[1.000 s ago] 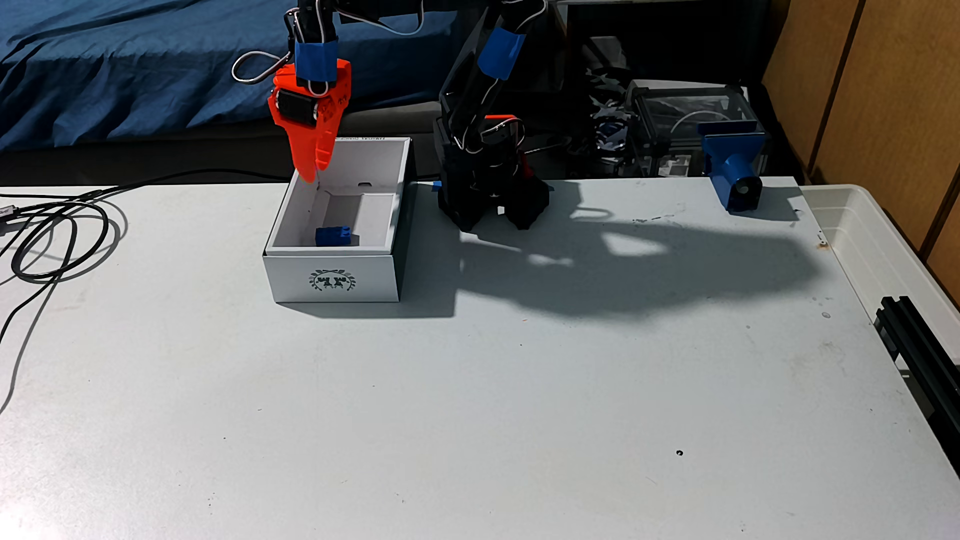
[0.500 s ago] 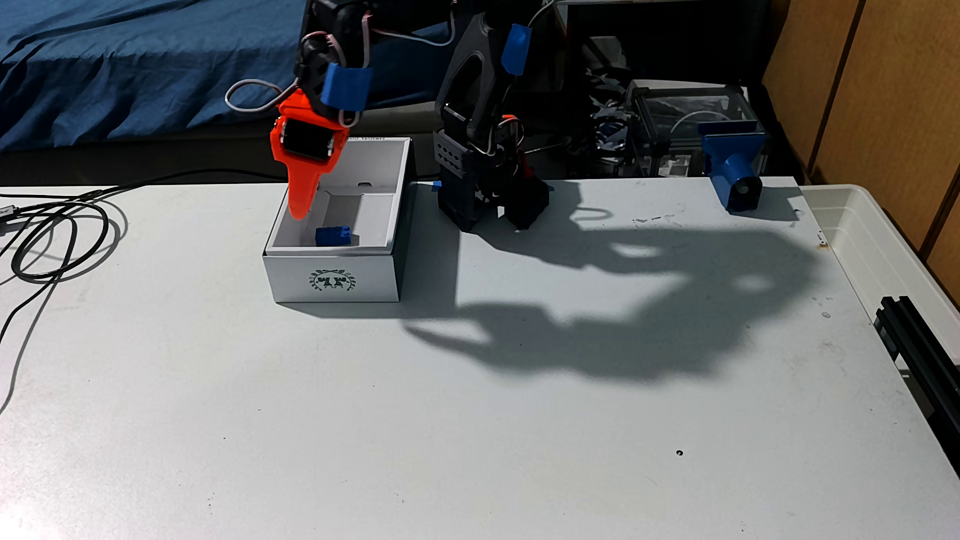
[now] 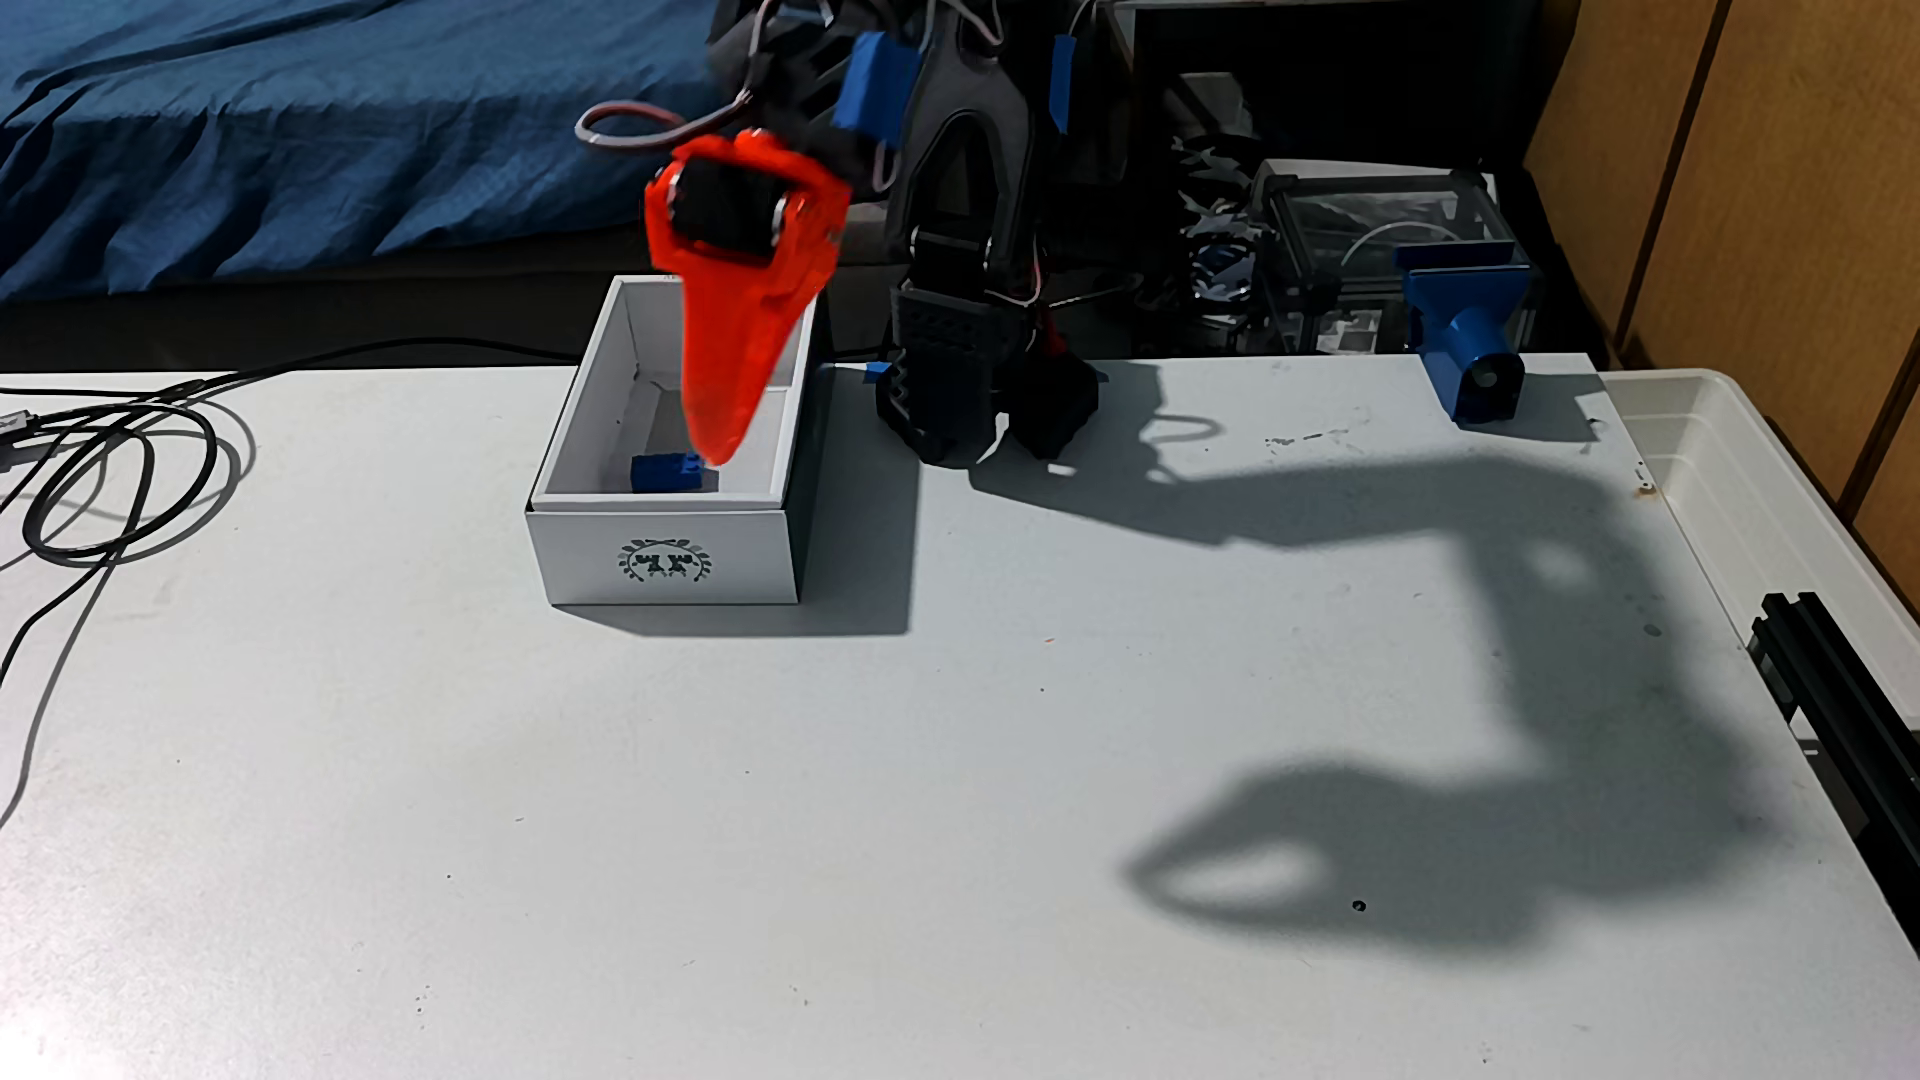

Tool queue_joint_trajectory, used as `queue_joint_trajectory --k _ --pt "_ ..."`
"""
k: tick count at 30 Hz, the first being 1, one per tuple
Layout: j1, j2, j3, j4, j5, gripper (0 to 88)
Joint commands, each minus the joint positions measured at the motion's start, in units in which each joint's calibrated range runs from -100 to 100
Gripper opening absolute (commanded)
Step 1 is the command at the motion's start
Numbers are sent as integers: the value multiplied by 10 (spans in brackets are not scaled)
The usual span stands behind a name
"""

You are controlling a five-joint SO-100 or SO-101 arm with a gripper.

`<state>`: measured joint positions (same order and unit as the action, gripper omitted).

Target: Grab the blue brick and place in box

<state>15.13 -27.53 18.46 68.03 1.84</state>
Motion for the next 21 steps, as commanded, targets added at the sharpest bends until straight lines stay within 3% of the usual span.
queue_joint_trajectory --k 1,11,21 --pt "-32 -20 -46 0 -32 7" --pt "-131 -194 33 3 -34 7" --pt "-154 -389 297 -35 -34 7"
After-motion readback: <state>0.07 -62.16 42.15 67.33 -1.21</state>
